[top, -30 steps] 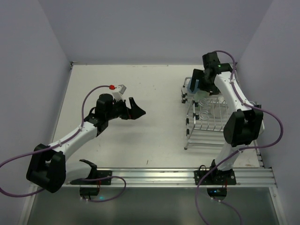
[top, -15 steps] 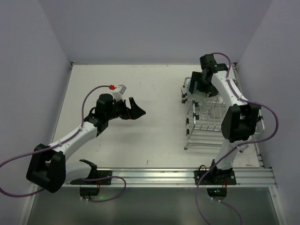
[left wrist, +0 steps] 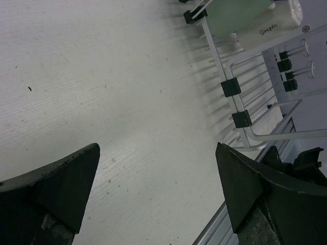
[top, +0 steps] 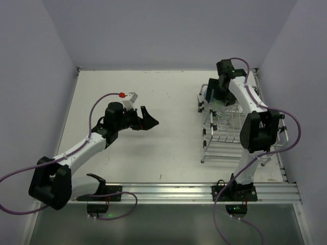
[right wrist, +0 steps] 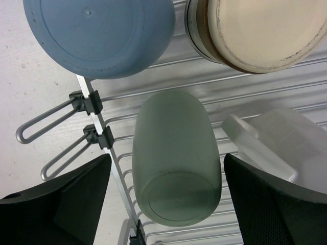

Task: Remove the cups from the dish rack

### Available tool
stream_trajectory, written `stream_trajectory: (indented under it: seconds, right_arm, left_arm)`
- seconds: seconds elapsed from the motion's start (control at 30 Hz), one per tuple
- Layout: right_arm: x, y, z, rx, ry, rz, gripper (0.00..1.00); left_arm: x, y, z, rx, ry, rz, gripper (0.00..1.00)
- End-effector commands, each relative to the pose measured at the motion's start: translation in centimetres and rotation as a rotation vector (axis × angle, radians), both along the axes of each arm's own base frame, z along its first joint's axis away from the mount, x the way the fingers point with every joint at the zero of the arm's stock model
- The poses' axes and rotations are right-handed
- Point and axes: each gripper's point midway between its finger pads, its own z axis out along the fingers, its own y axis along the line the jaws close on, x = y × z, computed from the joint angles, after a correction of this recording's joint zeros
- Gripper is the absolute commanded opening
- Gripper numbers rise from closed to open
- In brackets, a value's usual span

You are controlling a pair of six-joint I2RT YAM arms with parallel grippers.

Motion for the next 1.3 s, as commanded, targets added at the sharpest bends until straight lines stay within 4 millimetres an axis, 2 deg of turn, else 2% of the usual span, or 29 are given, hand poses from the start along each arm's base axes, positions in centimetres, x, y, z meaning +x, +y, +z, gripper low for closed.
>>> stream_trajectory:
  seconds: [0.0,0.23,0.37,0.43,0.5,0.53,0.6,0.63,0.77,0.87,0.97,1.07,1.27]
  right_arm:
    - [0.3,0.1,1.3,0.009,-0.049,-0.012,0.93]
    - [0.1,0.0,0.6,0.002,-0.036,-0.012,0.88]
    - [0.2,0.0,0.6,0.006,-0.043,-0.029,0.8]
    - [0.3,0.0,0.7,0.007,-0.047,-0.031,0.73]
    - [0.4,0.0,0.7,0.007,-0.051,-0.033,0.65]
    - [0.4,0.0,0.8,0.008,-0.055,-0.033,0.56]
    - [0.5,0.1,1.0,0.008,-0.062,-0.033,0.46]
    - [0.7,0.0,1.1,0.01,-0.07,-0.036,0.36]
    - [0.7,0.1,2.2,0.016,-0.101,-0.034,0.1]
    - [0.6,0.0,2.9,0.016,-0.119,-0.039,0.0]
    - [0.3,0.0,4.2,0.025,-0.148,-0.045,0.0]
    - [0.0,0.0,6.7,0.039,-0.211,-0.051,0.0]
    - [-0.9,-0.5,13.4,0.045,-0.361,-0.056,0.0]
  left_arm:
    - [0.4,-0.1,1.8,-0.004,-0.071,-0.016,1.0]
    - [0.3,-0.2,1.6,-0.006,-0.064,-0.02,1.0]
    - [0.3,-0.1,1.5,-0.002,-0.061,-0.016,1.0]
    - [0.4,-0.1,1.7,-0.002,-0.067,-0.017,1.0]
    - [0.4,-0.1,1.7,-0.003,-0.066,-0.016,1.0]
    - [0.4,-0.1,1.7,-0.003,-0.066,-0.016,1.0]
    - [0.4,-0.1,1.7,-0.004,-0.062,-0.014,1.0]
    - [0.5,-0.1,1.7,-0.005,-0.06,-0.011,1.0]
    - [0.5,-0.1,1.7,-0.008,-0.056,-0.007,1.0]
    - [0.7,-0.2,1.9,-0.01,-0.055,-0.003,1.0]
    - [0.9,-0.1,2.1,-0.009,-0.054,0.007,1.0]
    - [1.1,0.0,2.2,-0.001,-0.051,0.016,1.0]
    - [1.4,-0.2,3.2,-0.02,-0.05,0.024,1.0]
